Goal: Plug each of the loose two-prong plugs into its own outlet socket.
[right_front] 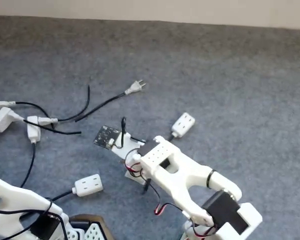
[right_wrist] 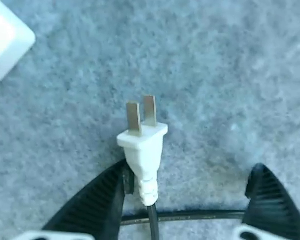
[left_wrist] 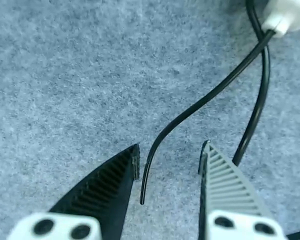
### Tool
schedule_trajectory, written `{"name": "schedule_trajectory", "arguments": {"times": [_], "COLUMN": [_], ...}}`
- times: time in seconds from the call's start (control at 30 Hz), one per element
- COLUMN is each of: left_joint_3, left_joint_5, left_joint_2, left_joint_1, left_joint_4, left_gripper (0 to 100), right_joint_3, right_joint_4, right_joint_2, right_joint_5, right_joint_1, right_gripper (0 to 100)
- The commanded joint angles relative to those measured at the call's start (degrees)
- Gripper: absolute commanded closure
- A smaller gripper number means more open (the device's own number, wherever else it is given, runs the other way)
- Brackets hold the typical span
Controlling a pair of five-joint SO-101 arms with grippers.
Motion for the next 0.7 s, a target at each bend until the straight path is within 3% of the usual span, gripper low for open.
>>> {"name": "schedule_trajectory", "arguments": {"times": [0.0, 0.13, 0.67], "left_joint_3": [-0.57, -0.57, -0.22], "left_joint_5": [0.18, 0.18, 0.18], "left_joint_2": [-3.56, -3.56, -3.65], "left_joint_1": [0.66, 0.66, 1.27], "left_joint_4": [-0.35, -0.35, 0.09], "left_gripper": [79, 79, 79], "right_joint_3": [-0.92, -4.35, -6.9], "right_joint_4": [2.95, 9.63, 9.45], "right_joint_2": [-0.75, -0.84, -0.75], "right_joint_5": [0.0, 0.0, -0.35], "right_joint_1": [1.98, 1.63, 1.89], "right_gripper": [78.7, 99.0, 95.4]}}
